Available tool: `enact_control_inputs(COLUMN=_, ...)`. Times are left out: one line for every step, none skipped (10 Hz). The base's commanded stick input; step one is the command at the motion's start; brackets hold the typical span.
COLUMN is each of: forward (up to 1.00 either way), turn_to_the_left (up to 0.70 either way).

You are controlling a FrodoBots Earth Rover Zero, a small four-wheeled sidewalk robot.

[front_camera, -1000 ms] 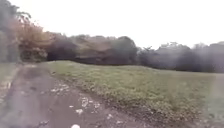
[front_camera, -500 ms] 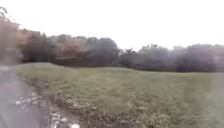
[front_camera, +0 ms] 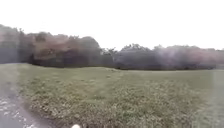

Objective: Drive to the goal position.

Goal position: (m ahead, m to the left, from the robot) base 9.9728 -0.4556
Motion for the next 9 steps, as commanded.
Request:
enact_control_inputs(forward=0.00, turn_to_the_left=-0.79)
enact_control_inputs(forward=0.00, turn_to_the_left=-0.44)
enact_control_inputs(forward=0.00, turn_to_the_left=-0.09)
enact_control_inputs(forward=1.00, turn_to_the_left=0.00)
enact_control_inputs(forward=1.00, turn_to_the_left=0.00)
enact_control_inputs(forward=1.00, turn_to_the_left=0.00)
enact_control_inputs(forward=1.00, turn_to_the_left=0.00)
enact_control_inputs(forward=1.00, turn_to_the_left=0.00)
enact_control_inputs(forward=1.00, turn_to_the_left=0.00)
